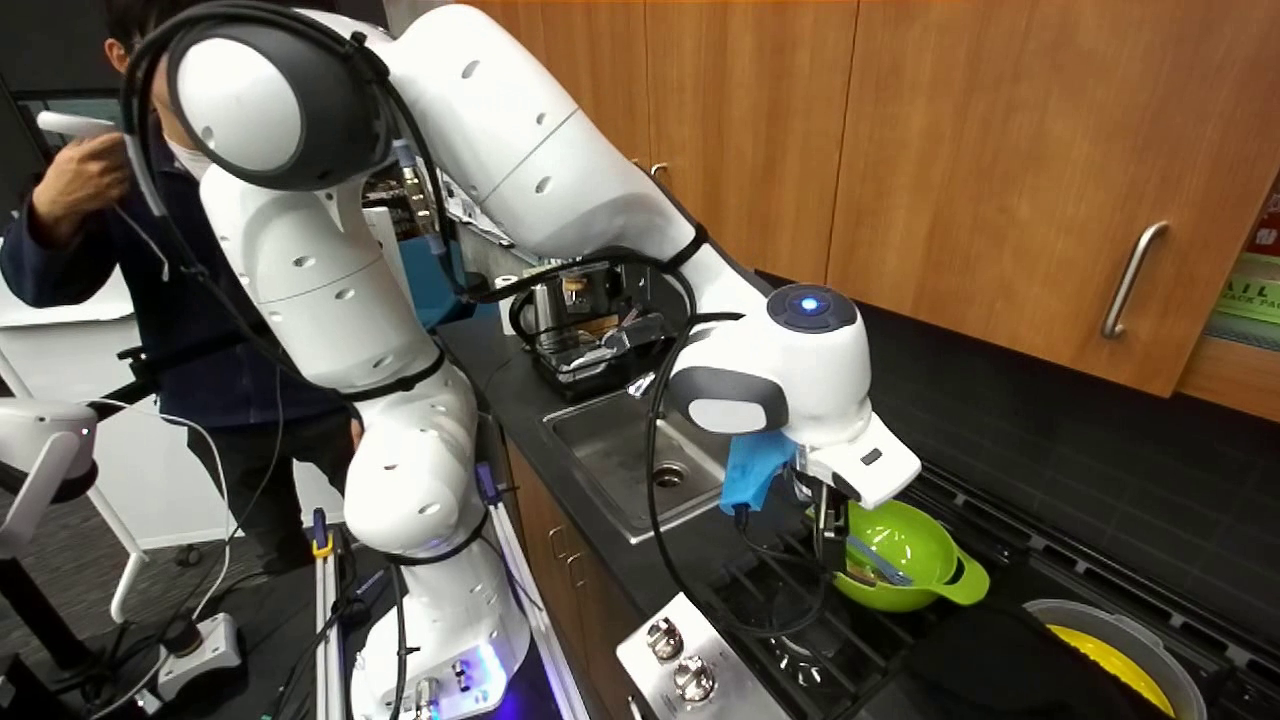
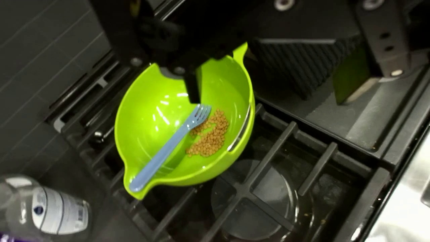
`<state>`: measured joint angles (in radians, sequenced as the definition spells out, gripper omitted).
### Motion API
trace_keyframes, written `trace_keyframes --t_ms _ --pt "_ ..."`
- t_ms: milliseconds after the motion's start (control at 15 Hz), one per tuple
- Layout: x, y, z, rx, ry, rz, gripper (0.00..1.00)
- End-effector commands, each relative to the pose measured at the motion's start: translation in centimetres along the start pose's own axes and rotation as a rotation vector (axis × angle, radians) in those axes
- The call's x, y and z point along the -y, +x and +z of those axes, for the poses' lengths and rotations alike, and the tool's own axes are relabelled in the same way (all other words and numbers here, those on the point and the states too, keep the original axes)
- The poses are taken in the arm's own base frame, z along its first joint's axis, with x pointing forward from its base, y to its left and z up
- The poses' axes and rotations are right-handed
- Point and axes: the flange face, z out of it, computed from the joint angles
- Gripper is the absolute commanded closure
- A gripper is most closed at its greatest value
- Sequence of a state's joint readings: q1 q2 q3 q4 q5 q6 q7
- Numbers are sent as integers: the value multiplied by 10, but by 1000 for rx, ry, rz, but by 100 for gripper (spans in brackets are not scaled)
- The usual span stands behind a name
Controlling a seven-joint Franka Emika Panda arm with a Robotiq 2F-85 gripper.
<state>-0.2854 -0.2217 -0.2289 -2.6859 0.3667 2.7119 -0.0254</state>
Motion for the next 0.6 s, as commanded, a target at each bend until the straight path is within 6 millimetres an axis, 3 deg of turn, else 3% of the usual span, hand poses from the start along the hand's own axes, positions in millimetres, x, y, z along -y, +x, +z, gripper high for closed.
trace_keyframes --t_ms 0,267,533 --pt "-6 -8 -13 76 -98 -175 0" --pt "0 -3 -18 167 -268 -366 0" --pt "57 8 -33 286 -369 -546 0"
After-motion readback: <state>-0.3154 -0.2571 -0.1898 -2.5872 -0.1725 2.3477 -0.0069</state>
